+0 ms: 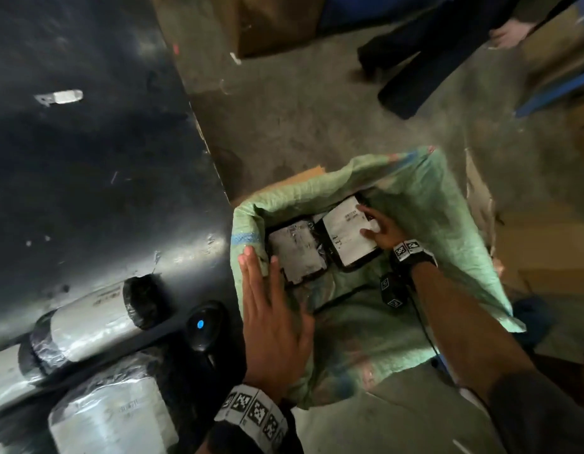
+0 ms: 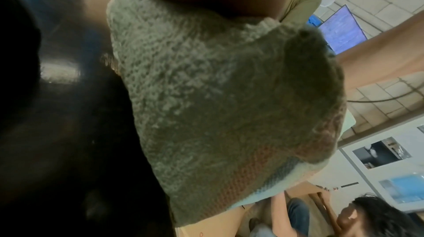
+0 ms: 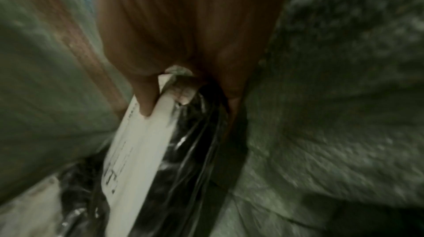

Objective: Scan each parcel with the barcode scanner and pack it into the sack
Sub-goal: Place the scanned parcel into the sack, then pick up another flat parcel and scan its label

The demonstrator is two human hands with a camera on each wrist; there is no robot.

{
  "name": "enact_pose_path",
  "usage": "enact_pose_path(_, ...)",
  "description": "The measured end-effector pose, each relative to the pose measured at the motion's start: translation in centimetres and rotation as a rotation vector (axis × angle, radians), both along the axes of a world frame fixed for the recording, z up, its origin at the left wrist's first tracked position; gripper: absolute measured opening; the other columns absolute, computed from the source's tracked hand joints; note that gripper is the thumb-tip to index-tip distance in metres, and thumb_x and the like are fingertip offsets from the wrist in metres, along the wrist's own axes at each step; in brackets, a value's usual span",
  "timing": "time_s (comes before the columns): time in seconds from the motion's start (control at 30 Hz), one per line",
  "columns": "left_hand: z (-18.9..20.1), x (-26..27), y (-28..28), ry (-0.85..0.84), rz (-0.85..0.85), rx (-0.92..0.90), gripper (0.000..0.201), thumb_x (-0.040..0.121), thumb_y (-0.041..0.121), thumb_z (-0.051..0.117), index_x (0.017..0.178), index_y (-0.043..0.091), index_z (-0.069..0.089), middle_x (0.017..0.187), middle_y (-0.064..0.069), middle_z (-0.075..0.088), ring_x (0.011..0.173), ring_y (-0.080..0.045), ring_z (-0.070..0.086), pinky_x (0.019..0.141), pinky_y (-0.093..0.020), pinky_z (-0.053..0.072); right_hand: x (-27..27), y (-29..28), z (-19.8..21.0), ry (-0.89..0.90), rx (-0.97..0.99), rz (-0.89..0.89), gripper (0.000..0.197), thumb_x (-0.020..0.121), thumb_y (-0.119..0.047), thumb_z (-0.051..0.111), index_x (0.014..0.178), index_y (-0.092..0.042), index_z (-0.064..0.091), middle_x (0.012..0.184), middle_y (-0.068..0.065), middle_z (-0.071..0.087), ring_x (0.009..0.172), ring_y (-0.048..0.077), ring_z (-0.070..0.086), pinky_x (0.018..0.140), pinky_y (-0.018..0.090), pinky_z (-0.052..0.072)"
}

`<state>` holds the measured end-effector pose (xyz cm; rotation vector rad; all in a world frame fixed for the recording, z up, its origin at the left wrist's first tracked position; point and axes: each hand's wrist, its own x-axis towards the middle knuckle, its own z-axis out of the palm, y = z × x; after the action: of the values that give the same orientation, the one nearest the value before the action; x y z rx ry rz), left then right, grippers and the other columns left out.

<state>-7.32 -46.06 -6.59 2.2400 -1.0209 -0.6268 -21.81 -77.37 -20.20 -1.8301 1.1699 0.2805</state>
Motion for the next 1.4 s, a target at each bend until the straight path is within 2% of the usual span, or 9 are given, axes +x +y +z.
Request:
enact_pose_path(0.13, 0.0, -0.5, -0.5, 0.020, -0.016, 0.020, 0.092, 0.081, 0.018, 0.074, 0.156, -0.003, 0.025, 0.167, -0.025, -0.006, 0.156, -0.037, -0.008, 0.124, -0.058, 0.019, -0.5, 0.2, -2.7, 0.100, -0.116, 0.031, 0.060, 0.096, -0.011, 0.057, 0.152, -0.014, 0.037, 0.159, 0.014, 0.031, 0.147, 0.031, 0.030, 0.119, 0.035, 0.025)
enact_pose_path(0.27, 0.2, -0.6, -0.6, 0.014, -0.026, 0.046, 0.096, 0.079, 0.019, 0.075, 0.156, -0.002, 0.024, 0.167, -0.024, -0.009, 0.156, -0.037, -0.008, 0.122, -0.059, 0.022, 0.6, 2.6, -5.3, 0.479, -0.267, 0.119, 0.069, 0.102, -0.029, 0.046, 0.158, -0.027, 0.007, 0.160, 0.028, 0.009, 0.146, 0.043, 0.020, 0.119, 0.044, 0.021)
enact_pose_path(0.43, 0.0, -0.7, -0.6, 0.012, -0.015, 0.032, 0.097, 0.076, 0.019, 0.077, 0.156, -0.002, 0.026, 0.167, -0.024, -0.006, 0.157, -0.037, -0.006, 0.122, -0.059, 0.022, 0.8, 4.0, -7.0, 0.569, -0.332, 0.042, 0.072, 0.101, -0.029, 0.046, 0.158, -0.033, 0.002, 0.156, 0.031, 0.015, 0.141, 0.047, 0.023, 0.116, 0.048, 0.020)
enact_pose_path(0.57, -0.2, -0.5, -0.5, -0.001, -0.030, 0.008, 0.095, 0.080, 0.025, 0.072, 0.157, 0.001, 0.023, 0.167, -0.024, -0.007, 0.156, -0.038, -0.006, 0.124, -0.058, 0.019, 1.2, 3.4, -5.3, 0.598, -0.367, 0.163, 0.072, 0.099, -0.029, 0.049, 0.159, -0.022, 0.008, 0.155, 0.029, 0.025, 0.137, 0.045, 0.032, 0.114, 0.046, 0.027)
enact_pose_path(0.67, 0.1, 0.6, 0.3, -0.029, -0.068, -0.007, 0.086, 0.085, 0.032, 0.065, 0.157, 0.002, 0.027, 0.167, -0.025, 0.002, 0.156, -0.039, 0.002, 0.123, -0.057, 0.022, 3.4, 3.5, -0.7, 0.583, -0.369, 0.234, 0.052, 0.100, -0.024, 0.046, 0.150, -0.012, 0.041, 0.152, 0.017, 0.043, 0.140, 0.034, 0.038, 0.116, 0.040, 0.028)
enact_pose_path(0.83, 3.8, 4.9, 3.3, 0.047, -0.127, -0.062, 0.068, 0.087, 0.038, 0.051, 0.148, 0.010, 0.044, 0.144, -0.016, 0.051, 0.129, -0.033, 0.052, 0.106, -0.045, 0.047, 8.4, 7.6, 11.6, 0.416, -0.314, 0.280, 0.047, 0.096, -0.045, 0.042, 0.122, -0.015, 0.068, 0.132, 0.016, 0.063, 0.120, 0.035, 0.059, 0.104, 0.040, 0.045)
enact_pose_path(1.1, 8.8, 10.2, 18.1, -0.119, 0.174, -0.121, 0.048, 0.092, 0.042, 0.048, 0.131, 0.018, 0.062, 0.117, -0.007, 0.064, 0.112, -0.027, 0.060, 0.095, -0.038, 0.050, 11.0, 25.1, 25.0, -0.224, -0.401, 0.240, 0.033, 0.093, -0.049, 0.053, 0.111, -0.029, 0.071, 0.100, -0.008, 0.076, 0.093, 0.016, 0.071, 0.087, 0.036, 0.055)
enact_pose_path(1.27, 6.5, 9.9, 31.3, -0.202, 0.452, 0.001, 0.062, 0.087, 0.049, 0.044, 0.137, 0.015, 0.058, 0.125, -0.015, 0.061, 0.116, -0.035, 0.056, 0.096, -0.049, 0.050, 12.5, 32.8, 20.9, -0.229, -0.277, 0.377, 0.040, 0.094, -0.047, 0.056, 0.124, -0.023, 0.065, 0.104, 0.003, 0.076, 0.099, 0.022, 0.070, 0.092, 0.034, 0.050)
enact_pose_path(1.4, 1.6, 7.9, 40.3, -0.195, 0.642, 0.152, 0.069, 0.086, 0.054, 0.055, 0.146, 0.021, 0.048, 0.141, -0.023, 0.049, 0.135, -0.044, 0.043, 0.106, -0.061, 0.043, 12.4, 35.5, 16.0, -0.038, -0.226, 0.412, 0.065, 0.095, -0.049, 0.051, 0.148, -0.013, 0.039, 0.139, 0.020, 0.055, 0.131, 0.034, 0.050, 0.108, 0.039, 0.038)
